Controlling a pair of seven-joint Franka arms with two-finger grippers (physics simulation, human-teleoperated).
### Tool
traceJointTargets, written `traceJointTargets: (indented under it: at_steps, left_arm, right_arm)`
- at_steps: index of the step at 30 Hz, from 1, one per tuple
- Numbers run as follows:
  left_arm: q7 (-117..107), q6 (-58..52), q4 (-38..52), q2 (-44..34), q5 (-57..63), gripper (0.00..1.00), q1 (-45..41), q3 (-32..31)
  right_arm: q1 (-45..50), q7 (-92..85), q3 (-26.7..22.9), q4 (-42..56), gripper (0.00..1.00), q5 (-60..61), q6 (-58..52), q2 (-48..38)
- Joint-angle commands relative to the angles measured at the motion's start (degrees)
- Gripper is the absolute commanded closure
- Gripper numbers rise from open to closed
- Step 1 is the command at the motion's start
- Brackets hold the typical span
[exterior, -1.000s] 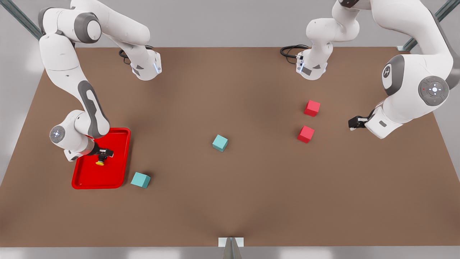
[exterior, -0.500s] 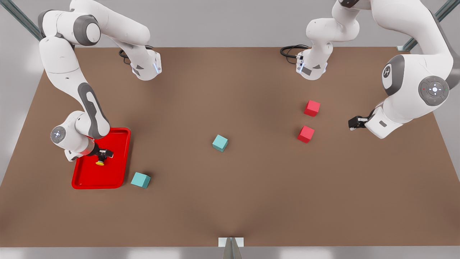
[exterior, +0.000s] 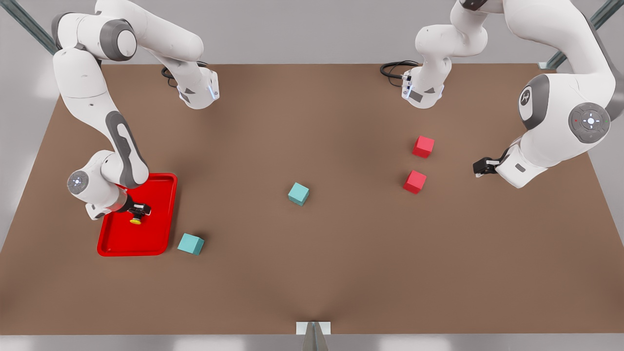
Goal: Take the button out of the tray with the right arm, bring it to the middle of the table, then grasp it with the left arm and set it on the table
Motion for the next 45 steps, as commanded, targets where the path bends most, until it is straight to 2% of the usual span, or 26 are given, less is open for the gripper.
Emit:
traceJointTargets:
  at_steps: [1, 11, 13, 15, 20, 22, 37, 42, 45]
  left_arm:
    - [-0.01, 0.21, 0.03, -0.06, 0.04, 0.0, 0.01, 0.01]
    - [-0.01, 0.21, 0.03, -0.06, 0.04, 0.0, 0.01, -0.07]
    - [-0.01, 0.21, 0.03, -0.06, 0.04, 0.0, 0.01, -0.07]
    - [-0.01, 0.21, 0.03, -0.06, 0.04, 0.0, 0.01, 0.01]
    - [-0.01, 0.21, -0.06, 0.03, 0.04, 0.0, 0.01, 0.01]
    - [-0.01, 0.21, -0.06, 0.03, 0.04, 0.0, 0.01, 0.01]
    - [-0.01, 0.38, 0.03, 0.03, 0.04, 0.0, 0.19, 0.01]
    - [-0.01, 0.38, 0.03, 0.03, 0.04, 0.0, 0.19, 0.01]
    - [-0.01, 0.38, -0.06, 0.03, 0.04, 0.0, 0.19, 0.01]
  right_arm:
    - [0.05, 0.89, 0.0, -0.03, 0.21, -0.97, 0.01, -0.04]
    - [-0.13, 0.98, -0.35, -0.03, 0.22, -1.15, -0.07, -0.04]
    - [-0.13, 1.07, -0.35, -0.03, 0.3, -1.15, 0.01, 0.04]
    - [-0.13, 1.07, -0.35, -0.03, 0.33, -1.06, 0.01, 0.22]
    - [0.05, 0.98, -0.35, -0.03, 0.53, -1.59, 0.01, 0.13]
    - [0.05, 0.9, -0.35, -0.03, 0.56, -1.76, -0.07, 0.04]
    - [1.28, 0.89, -0.35, 0.06, 0.56, -3.61, -0.07, 0.13]
    - [2.42, 0.81, -0.17, -0.03, 0.56, -3.96, -1.66, -3.56]
    - [12.26, 6.34, 0.0, 0.68, 0.56, -3.52, -4.82, -7.16]
